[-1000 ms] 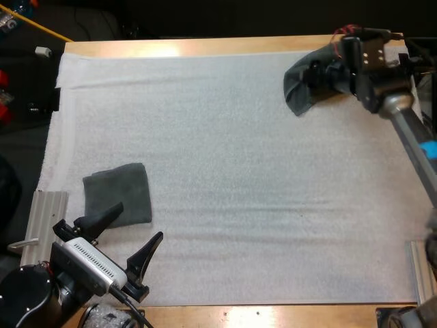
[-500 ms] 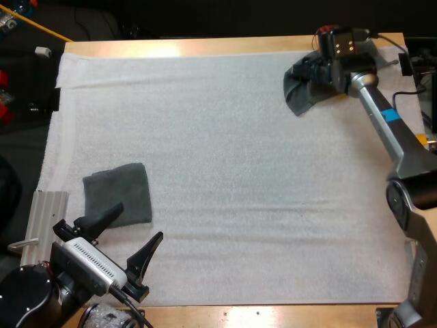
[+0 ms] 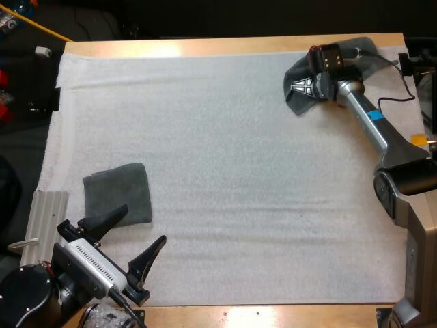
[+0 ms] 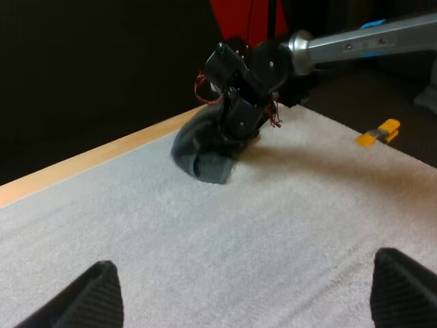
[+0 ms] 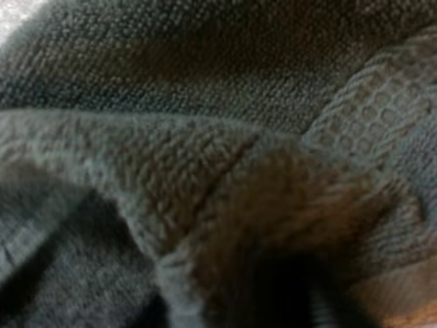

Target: Pick towel from pile, fold and stack

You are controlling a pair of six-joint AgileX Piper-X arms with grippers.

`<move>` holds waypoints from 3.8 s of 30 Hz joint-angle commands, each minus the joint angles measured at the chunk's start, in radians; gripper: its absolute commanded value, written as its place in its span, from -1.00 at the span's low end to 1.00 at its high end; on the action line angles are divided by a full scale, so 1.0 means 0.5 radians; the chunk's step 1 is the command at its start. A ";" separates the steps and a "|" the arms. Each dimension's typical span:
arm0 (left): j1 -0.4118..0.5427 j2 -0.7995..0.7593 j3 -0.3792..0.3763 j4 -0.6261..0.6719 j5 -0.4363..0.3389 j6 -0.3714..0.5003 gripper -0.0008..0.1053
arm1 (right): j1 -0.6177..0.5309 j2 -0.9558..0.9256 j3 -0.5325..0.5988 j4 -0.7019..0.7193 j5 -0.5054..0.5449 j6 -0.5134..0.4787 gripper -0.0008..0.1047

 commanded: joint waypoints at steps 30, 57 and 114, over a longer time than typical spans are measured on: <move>-0.007 0.004 -0.014 -0.024 0.032 -0.020 0.36 | 0.325 -1.430 -0.026 0.736 0.073 -0.472 -0.99; -0.007 0.004 -0.014 -0.024 0.032 -0.020 0.36 | 1.331 -2.006 -0.011 1.824 -0.081 0.024 -0.99; -0.007 0.004 -0.014 -0.024 -0.064 0.010 0.36 | 1.102 -0.876 -0.011 0.927 0.747 -0.327 0.34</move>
